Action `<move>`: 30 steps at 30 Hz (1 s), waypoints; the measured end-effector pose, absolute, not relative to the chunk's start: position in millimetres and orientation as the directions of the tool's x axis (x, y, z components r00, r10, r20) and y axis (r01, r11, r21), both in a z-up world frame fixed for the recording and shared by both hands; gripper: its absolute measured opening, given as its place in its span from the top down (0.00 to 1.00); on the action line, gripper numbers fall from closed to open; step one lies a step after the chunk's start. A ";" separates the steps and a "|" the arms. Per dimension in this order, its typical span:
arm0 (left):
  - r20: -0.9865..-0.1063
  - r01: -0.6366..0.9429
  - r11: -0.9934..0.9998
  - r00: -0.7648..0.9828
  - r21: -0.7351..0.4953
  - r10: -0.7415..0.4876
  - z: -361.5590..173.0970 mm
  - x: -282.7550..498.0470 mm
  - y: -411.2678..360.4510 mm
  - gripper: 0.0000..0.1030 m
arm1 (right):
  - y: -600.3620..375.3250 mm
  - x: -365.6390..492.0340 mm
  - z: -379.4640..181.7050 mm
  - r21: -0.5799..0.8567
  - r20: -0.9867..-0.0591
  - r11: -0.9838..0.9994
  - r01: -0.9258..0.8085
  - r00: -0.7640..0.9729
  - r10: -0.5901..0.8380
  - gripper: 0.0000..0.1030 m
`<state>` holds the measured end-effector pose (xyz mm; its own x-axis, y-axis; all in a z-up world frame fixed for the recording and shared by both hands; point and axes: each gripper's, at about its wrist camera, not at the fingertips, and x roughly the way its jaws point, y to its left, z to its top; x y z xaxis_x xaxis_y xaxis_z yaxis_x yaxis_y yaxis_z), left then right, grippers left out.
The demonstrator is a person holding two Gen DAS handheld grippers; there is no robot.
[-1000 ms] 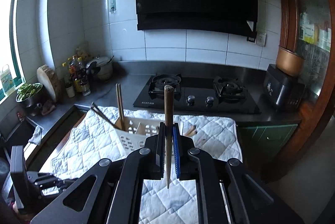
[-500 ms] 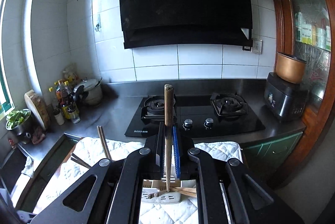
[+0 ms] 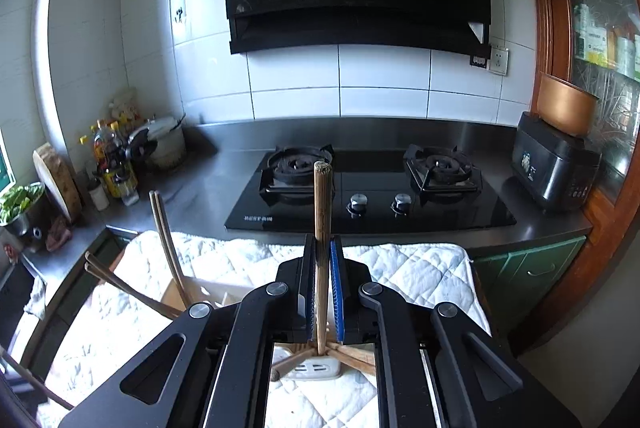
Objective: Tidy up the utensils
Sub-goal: 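Lower the left tool's chopstick into the caddy and open while the right tool releases its own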
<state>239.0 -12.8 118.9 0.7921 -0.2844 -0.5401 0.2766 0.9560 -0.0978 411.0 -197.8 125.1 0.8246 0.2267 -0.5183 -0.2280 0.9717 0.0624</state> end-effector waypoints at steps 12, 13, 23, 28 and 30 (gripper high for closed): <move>-0.399 0.228 0.973 0.891 -0.022 -0.218 193.2 275.5 -22.7 0.94 | -213.2 374.8 127.3 0.061 -0.483 0.967 -0.249 0.840 0.247 0.76; -0.387 0.221 0.975 0.898 -0.021 -0.211 199.2 279.3 -23.2 0.94 | -216.4 366.6 129.1 0.066 -0.474 0.964 -0.258 0.842 0.258 0.73; -0.314 0.131 0.991 0.942 0.028 -0.116 216.7 320.6 -30.2 0.94 | -224.7 270.9 111.1 -0.094 -0.441 0.936 -0.338 0.857 0.265 0.59; -0.352 0.120 0.991 0.927 -0.052 -0.130 199.0 344.4 -17.2 0.94 | -232.1 237.9 86.2 -0.054 -0.462 0.927 -0.371 0.833 0.306 0.58; -0.377 0.114 0.990 0.916 -0.079 -0.135 188.6 351.9 -12.6 0.94 | -234.9 229.1 75.1 -0.036 -0.474 0.927 -0.373 0.823 0.313 0.57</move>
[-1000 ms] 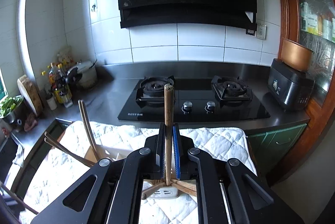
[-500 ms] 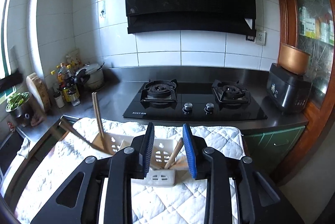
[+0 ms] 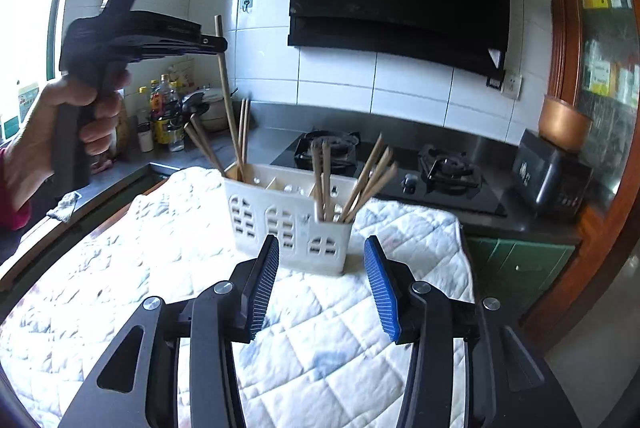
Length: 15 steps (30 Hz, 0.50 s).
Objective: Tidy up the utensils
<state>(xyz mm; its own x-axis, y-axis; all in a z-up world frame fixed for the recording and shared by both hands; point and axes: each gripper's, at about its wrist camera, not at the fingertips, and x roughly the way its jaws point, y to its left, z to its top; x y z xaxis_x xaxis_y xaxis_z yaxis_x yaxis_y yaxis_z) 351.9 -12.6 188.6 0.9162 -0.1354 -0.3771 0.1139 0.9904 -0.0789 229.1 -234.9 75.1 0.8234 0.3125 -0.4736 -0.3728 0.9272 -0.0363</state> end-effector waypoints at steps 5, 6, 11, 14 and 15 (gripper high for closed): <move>-0.433 0.132 0.984 0.885 -0.118 -0.171 161.0 361.6 -5.9 0.94 | -232.8 212.8 44.8 -0.031 -0.519 0.932 -0.362 0.802 0.294 0.36; -0.443 0.129 0.984 0.880 -0.123 -0.171 155.7 362.6 -5.0 0.94 | -230.6 208.4 40.1 -0.030 -0.525 0.931 -0.364 0.798 0.295 0.36; -0.473 0.137 0.982 0.862 -0.129 -0.182 139.2 363.4 -5.8 0.91 | -228.4 194.8 23.5 -0.004 -0.554 0.933 -0.360 0.778 0.298 0.31; -0.477 0.144 0.982 0.859 -0.119 -0.184 136.9 358.0 -9.4 0.91 | -228.9 188.0 19.1 0.011 -0.562 0.938 -0.347 0.774 0.293 0.23; -0.475 0.155 0.981 0.859 -0.117 -0.192 137.9 354.9 -10.5 0.91 | -230.0 186.3 19.0 0.012 -0.563 0.939 -0.343 0.774 0.289 0.22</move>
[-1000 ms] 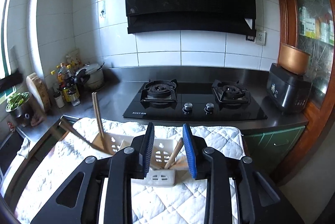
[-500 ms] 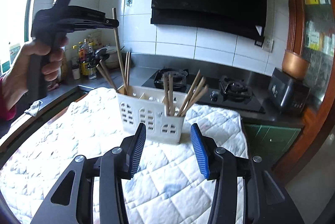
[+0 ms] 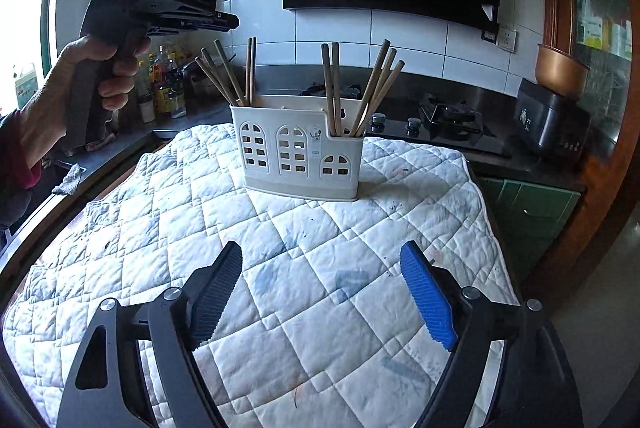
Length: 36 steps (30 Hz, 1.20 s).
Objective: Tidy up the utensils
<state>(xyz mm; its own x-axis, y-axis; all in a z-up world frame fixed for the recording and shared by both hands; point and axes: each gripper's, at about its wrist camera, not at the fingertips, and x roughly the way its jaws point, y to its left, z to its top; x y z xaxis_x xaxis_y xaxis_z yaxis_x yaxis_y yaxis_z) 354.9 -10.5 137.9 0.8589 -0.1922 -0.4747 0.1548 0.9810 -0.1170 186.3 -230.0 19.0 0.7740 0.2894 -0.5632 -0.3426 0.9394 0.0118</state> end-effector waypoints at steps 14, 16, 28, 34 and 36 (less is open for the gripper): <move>-0.442 0.152 0.984 0.879 -0.093 -0.178 145.2 258.3 -7.8 0.39 | -234.5 153.5 14.1 0.067 -0.590 0.960 -0.273 0.764 0.259 0.12; -0.440 0.152 0.983 0.879 -0.106 -0.183 141.6 240.5 -4.1 0.34 | -232.6 146.8 12.8 0.074 -0.591 0.960 -0.272 0.763 0.262 0.12; -0.456 0.099 0.993 0.882 -0.065 -0.118 97.1 142.2 11.4 0.15 | -218.9 109.0 13.6 0.096 -0.584 0.961 -0.259 0.767 0.265 0.10; -0.484 0.071 0.996 0.871 -0.056 -0.089 69.5 105.6 19.2 0.12 | -212.4 98.6 13.8 0.075 -0.585 0.969 -0.237 0.776 0.235 0.10; -0.497 0.062 0.996 0.864 -0.058 -0.082 59.4 95.5 22.1 0.11 | -210.7 95.0 13.2 0.066 -0.586 0.970 -0.233 0.778 0.226 0.10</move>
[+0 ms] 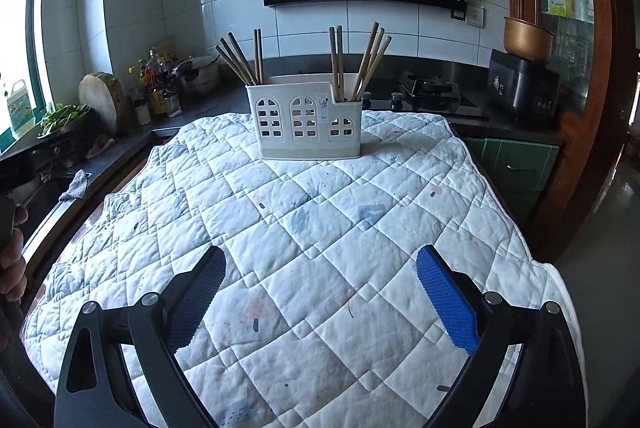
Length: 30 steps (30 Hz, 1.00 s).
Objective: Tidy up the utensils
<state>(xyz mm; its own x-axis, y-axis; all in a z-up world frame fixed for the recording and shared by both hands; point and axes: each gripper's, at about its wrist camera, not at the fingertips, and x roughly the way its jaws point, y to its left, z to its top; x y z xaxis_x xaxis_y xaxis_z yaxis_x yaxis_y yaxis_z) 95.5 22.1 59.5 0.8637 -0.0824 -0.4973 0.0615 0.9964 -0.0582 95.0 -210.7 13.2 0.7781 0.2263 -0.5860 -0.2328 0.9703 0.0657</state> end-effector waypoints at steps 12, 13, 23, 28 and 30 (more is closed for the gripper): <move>-0.548 0.043 0.999 0.836 0.002 -0.035 20.9 59.2 7.9 0.11 | -201.7 81.2 5.0 0.035 -0.603 0.974 -0.222 0.773 0.198 0.09; -0.550 0.041 0.999 0.835 0.004 -0.032 19.8 58.6 6.9 0.10 | -201.6 80.5 4.9 0.030 -0.604 0.975 -0.221 0.773 0.194 0.09; -0.574 0.039 0.999 0.818 0.001 -0.031 8.3 51.3 5.2 0.10 | -199.5 76.4 5.2 0.041 -0.601 0.974 -0.221 0.774 0.201 0.09; -0.580 0.025 0.999 0.814 -0.020 -0.032 4.9 50.6 11.6 0.10 | -195.9 74.8 4.1 0.037 -0.603 0.973 -0.226 0.772 0.202 0.09; -0.581 0.021 0.999 0.814 -0.028 -0.033 4.0 50.0 13.7 0.10 | -195.4 74.4 4.0 0.039 -0.603 0.972 -0.230 0.771 0.206 0.09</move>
